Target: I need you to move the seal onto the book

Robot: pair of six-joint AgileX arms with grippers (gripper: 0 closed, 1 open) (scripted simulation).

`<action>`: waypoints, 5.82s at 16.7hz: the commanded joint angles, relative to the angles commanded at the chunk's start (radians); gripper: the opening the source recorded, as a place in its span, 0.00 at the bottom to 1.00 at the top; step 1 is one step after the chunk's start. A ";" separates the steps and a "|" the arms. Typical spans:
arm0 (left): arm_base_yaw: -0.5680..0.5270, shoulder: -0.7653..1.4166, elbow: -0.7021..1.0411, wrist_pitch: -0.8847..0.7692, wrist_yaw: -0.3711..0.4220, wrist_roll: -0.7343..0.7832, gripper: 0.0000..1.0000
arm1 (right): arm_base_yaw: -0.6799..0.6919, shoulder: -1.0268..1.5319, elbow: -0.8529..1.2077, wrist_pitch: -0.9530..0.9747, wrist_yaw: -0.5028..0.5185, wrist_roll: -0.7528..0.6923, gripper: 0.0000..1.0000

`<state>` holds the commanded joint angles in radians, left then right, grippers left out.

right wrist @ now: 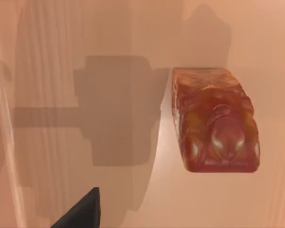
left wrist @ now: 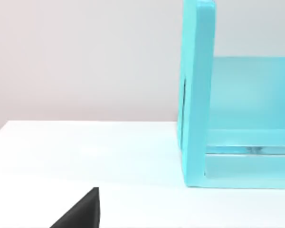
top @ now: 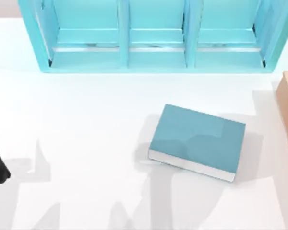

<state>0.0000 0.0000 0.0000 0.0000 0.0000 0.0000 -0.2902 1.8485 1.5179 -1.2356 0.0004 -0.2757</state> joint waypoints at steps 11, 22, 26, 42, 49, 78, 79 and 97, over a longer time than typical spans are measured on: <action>0.000 0.000 0.000 0.000 0.000 0.000 1.00 | -0.002 0.034 -0.048 0.087 0.000 -0.001 1.00; 0.000 0.000 0.000 0.000 0.000 0.000 1.00 | 0.003 0.106 -0.269 0.376 0.001 0.005 1.00; 0.000 0.000 0.000 0.000 0.000 0.000 1.00 | 0.003 0.106 -0.269 0.376 0.001 0.005 0.77; 0.000 0.000 0.000 0.000 0.000 0.000 1.00 | 0.003 0.106 -0.269 0.376 0.001 0.005 0.00; 0.000 0.000 0.000 0.000 0.000 0.000 1.00 | 0.018 0.064 -0.216 0.339 0.010 0.031 0.00; 0.000 0.000 0.000 0.000 0.000 0.000 1.00 | 0.561 0.046 0.203 -0.128 0.017 0.530 0.00; 0.000 0.000 0.000 0.000 0.000 0.000 1.00 | 0.610 0.071 0.213 -0.106 0.015 0.555 0.00; 0.000 0.000 0.000 0.000 0.000 0.000 1.00 | 0.856 0.267 0.247 0.016 0.004 0.866 0.00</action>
<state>0.0000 0.0000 0.0000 0.0000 0.0000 0.0000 0.5654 2.1155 1.7648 -1.2198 0.0046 0.5905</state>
